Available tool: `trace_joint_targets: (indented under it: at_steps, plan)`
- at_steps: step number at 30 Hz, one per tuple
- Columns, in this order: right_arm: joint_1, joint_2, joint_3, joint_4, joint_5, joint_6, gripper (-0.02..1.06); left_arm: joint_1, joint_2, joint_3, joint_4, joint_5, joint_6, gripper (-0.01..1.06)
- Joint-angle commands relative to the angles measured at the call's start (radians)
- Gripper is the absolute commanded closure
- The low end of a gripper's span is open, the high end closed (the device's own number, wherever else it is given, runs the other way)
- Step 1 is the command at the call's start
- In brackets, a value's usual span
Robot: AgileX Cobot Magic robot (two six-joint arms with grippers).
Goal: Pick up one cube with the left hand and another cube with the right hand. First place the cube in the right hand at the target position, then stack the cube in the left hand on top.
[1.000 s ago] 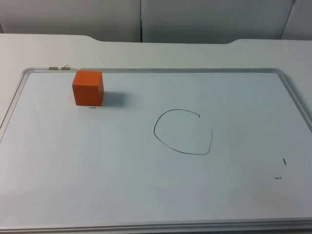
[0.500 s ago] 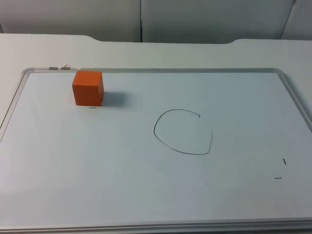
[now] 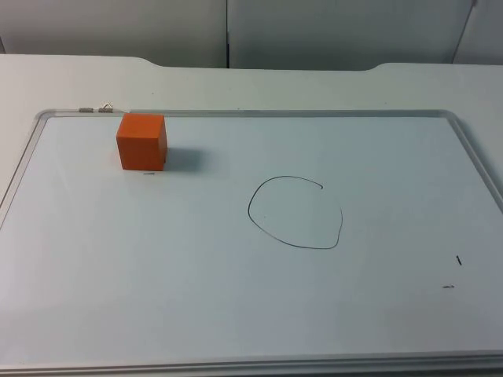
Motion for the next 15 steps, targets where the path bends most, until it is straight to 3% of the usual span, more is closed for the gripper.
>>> trace_joint_targets:
  at_steps: [1, 5, 10, 14, 15]
  plan:
    - [0.004, 0.000, 0.000, -0.012, -0.047, 0.020, 1.05, -0.005, 0.114, -0.039, -0.061, -0.058, 0.082, 0.00]
    - [0.004, 0.000, 0.000, -0.012, -0.059, 0.034, 1.05, -0.007, 0.372, -0.162, -0.159, -0.067, 0.206, 0.00]
    - [0.004, 0.000, 0.000, -0.012, -0.071, 0.034, 1.05, -0.030, 0.587, -0.278, -0.194, -0.049, 0.246, 0.01]
    - [0.004, 0.000, 0.000, -0.012, -0.080, 0.036, 1.05, -0.122, 0.752, -0.363, -0.174, -0.076, 0.246, 0.01]
    - [0.004, 0.000, 0.000, -0.012, -0.082, 0.036, 1.05, -0.185, 0.835, -0.391, -0.154, -0.097, 0.233, 0.01]
